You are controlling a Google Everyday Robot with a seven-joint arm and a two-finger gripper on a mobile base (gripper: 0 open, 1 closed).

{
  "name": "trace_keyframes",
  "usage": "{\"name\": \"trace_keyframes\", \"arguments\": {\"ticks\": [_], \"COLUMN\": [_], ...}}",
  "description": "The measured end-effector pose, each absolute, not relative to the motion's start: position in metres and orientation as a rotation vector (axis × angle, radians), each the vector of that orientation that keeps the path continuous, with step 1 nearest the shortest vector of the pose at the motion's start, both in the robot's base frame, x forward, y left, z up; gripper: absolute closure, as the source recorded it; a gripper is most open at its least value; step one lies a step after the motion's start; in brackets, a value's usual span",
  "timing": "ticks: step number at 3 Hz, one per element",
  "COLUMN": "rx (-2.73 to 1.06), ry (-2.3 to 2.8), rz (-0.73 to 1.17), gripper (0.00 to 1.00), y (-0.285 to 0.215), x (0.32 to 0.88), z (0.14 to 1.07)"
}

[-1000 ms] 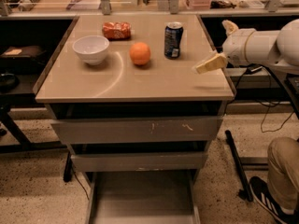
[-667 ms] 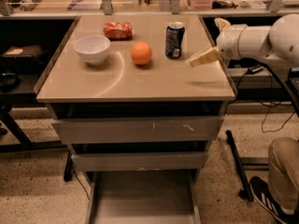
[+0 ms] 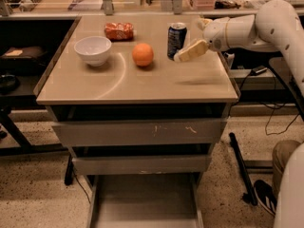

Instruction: Place pepsi can into bottom drawer

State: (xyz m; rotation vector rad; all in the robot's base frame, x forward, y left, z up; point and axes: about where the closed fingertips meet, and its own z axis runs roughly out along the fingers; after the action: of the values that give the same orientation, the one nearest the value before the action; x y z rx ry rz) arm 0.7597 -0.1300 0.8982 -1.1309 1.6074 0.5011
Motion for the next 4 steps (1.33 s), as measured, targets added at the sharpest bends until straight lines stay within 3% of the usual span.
{"name": "trace_keyframes", "arguments": {"ticks": [2,3,4], "rx": [-1.200,-1.201,-1.201], "ry": [1.642,1.642,1.642], "rz": [0.617,0.618,0.618], "gripper": [0.00,0.18,0.43], "y": [-0.093,-0.092,-0.092], "x": [0.766,0.766,0.766], "z": [0.881,0.881,0.881]}}
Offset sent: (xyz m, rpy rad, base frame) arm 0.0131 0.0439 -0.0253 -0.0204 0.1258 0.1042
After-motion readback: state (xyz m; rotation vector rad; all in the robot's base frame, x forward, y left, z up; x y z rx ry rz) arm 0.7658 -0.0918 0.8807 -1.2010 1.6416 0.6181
